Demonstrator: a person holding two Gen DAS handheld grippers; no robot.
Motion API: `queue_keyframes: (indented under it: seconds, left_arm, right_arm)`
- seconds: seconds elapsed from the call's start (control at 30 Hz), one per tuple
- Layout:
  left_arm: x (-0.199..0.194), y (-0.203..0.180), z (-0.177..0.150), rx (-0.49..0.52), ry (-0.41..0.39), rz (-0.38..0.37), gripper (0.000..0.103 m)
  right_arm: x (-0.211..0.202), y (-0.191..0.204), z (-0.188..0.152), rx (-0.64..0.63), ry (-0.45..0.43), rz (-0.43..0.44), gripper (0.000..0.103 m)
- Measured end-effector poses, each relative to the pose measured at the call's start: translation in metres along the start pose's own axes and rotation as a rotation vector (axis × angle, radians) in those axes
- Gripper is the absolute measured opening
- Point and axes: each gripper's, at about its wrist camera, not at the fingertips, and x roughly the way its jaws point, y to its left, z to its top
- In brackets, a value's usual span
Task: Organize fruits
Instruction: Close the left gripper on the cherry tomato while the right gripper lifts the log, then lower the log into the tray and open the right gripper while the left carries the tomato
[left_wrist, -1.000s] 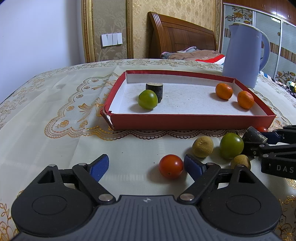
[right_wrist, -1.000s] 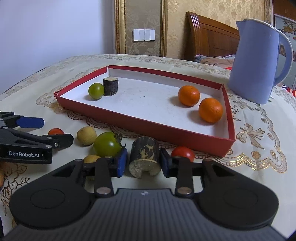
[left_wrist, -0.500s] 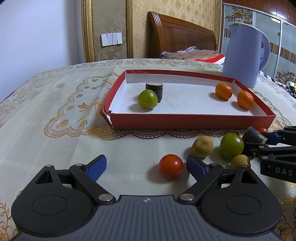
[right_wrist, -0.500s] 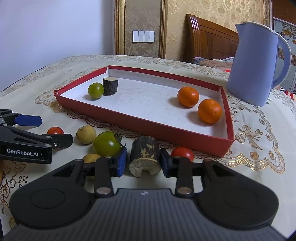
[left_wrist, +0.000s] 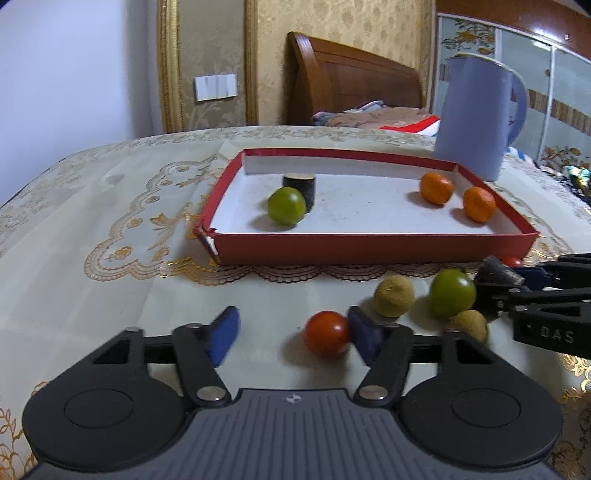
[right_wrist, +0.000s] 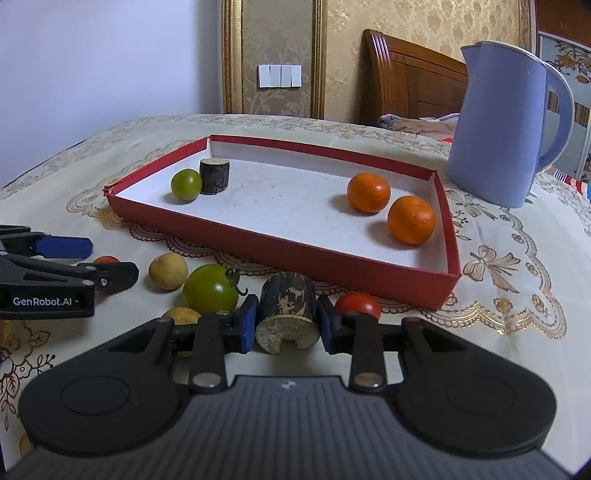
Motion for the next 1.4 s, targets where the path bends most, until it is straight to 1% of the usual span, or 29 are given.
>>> queue_keyframes:
  seconds: [0.03,0.07,0.2,0.3,0.43,0.6,1.0,1.1,1.23,1.4]
  left_arm:
    - [-0.001,-0.001,0.000,0.006,-0.003,-0.008,0.050]
    - [-0.002,-0.002,0.000,0.013,-0.004,-0.017,0.048]
    - [-0.002,-0.006,-0.001,0.039,-0.006,-0.022,0.030]
    - [-0.002,-0.008,-0.001,0.045,-0.005,-0.016,0.030]
    - [-0.003,-0.011,-0.001,0.061,-0.006,0.017,0.025]
    - [-0.004,-0.015,-0.001,0.078,-0.010,0.072,0.024]
    - [-0.006,-0.019,0.007,0.117,-0.016,0.108,0.024]
    - [-0.008,-0.018,0.014,0.103,-0.025,0.106,0.024]
    - [-0.009,-0.023,0.028,0.115,-0.050,0.114,0.024]
    - [0.001,-0.025,0.048,0.066,-0.058,0.074,0.024]
  right_arm:
    - [0.000,0.000,0.000,0.002,-0.002,0.000,0.031]
    - [0.000,-0.001,0.000,0.004,-0.003,0.000,0.031]
    - [-0.001,-0.001,0.000,0.008,-0.009,0.000,0.031]
    - [-0.002,-0.001,0.000,0.007,-0.018,-0.002,0.031]
    - [-0.005,-0.002,0.000,0.009,-0.034,-0.004,0.031]
    - [-0.016,0.000,-0.001,0.006,-0.087,-0.004,0.032]
    - [-0.031,-0.012,0.013,0.039,-0.152,-0.018,0.032]
    - [-0.029,-0.014,0.018,0.031,-0.159,-0.031,0.032]
    - [-0.020,-0.022,0.029,0.049,-0.153,-0.044,0.031]
    - [-0.007,-0.028,0.039,0.060,-0.148,-0.069,0.032]
